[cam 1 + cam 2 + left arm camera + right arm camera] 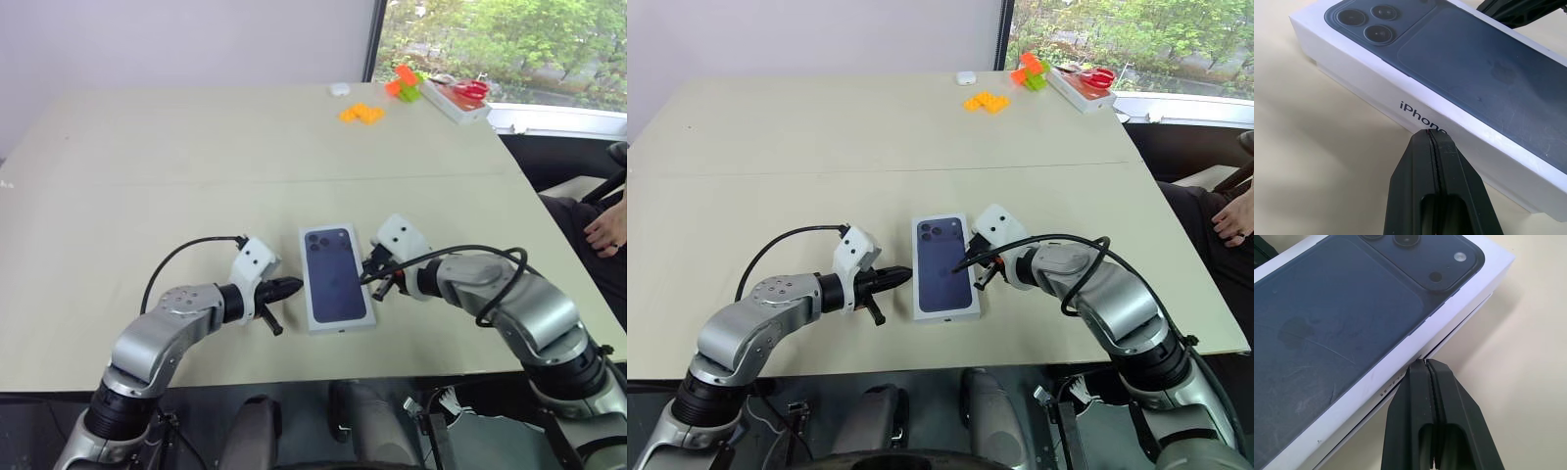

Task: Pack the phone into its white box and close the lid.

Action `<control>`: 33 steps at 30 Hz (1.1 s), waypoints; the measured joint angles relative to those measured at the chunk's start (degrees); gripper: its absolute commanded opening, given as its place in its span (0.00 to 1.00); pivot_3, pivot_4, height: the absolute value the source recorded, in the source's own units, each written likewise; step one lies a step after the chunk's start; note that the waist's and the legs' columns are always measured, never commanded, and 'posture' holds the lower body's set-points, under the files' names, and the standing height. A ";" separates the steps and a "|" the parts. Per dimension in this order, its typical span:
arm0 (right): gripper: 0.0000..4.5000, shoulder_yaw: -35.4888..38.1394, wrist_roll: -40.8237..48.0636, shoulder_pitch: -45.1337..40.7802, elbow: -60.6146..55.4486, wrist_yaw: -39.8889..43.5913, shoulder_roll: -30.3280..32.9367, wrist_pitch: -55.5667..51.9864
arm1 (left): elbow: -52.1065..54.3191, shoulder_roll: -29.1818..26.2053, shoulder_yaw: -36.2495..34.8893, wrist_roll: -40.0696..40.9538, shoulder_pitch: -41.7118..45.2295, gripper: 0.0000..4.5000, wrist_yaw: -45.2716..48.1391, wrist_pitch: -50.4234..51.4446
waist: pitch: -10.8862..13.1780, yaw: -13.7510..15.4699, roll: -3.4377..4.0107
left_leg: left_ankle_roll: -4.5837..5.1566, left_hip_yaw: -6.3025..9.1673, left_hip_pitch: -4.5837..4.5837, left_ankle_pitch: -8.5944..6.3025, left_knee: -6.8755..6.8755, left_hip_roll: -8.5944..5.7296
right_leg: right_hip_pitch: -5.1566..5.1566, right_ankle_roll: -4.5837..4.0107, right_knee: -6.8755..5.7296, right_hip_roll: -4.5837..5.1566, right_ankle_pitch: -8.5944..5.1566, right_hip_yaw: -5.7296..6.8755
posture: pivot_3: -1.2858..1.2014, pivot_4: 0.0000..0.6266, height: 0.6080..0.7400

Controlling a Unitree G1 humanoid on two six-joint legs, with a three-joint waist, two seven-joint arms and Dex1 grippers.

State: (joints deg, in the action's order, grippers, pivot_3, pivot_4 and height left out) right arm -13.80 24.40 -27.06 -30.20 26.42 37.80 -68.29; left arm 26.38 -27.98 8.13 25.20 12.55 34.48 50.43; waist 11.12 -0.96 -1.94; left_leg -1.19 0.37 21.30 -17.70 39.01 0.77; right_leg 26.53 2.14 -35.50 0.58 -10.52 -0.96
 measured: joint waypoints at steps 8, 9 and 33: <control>0.01 -0.02 -0.47 0.12 0.04 0.64 -0.07 0.00 | -0.55 0.04 0.39 -1.02 -0.01 0.00 0.02 -0.22 | 0.00 0.01 0.00 | 0.00 0.00 0.00 0.00 0.00 0.00 | 0.00 0.00 0.00 0.00 0.00 0.00 | 0.52 0.24 0.90; 0.01 -0.02 -0.54 0.14 0.04 0.70 -0.07 0.01 | -0.55 0.05 0.46 -1.04 -0.01 0.00 0.02 -0.25 | 0.00 0.01 0.00 | 0.00 0.00 0.00 0.00 0.00 0.00 | 0.00 0.00 0.00 0.00 0.00 0.00 | 0.52 0.24 0.90; 0.01 0.04 -1.25 1.27 0.04 1.50 0.19 0.00 | -0.59 0.55 0.70 -1.16 0.01 0.00 0.05 -0.56 | 0.00 0.10 0.00 | 0.00 0.00 0.01 0.00 0.01 -0.01 | 0.00 0.00 0.00 0.01 0.00 0.00 | 0.52 0.24 0.90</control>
State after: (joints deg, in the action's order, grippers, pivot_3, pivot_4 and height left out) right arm -13.76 23.15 -25.79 -30.16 27.92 37.99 -68.28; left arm 25.79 -27.43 8.84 24.04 12.56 34.53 49.87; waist 11.12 -0.85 -1.94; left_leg -1.19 0.37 21.31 -17.70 39.02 0.76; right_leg 26.52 2.14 -35.50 0.59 -10.52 -0.96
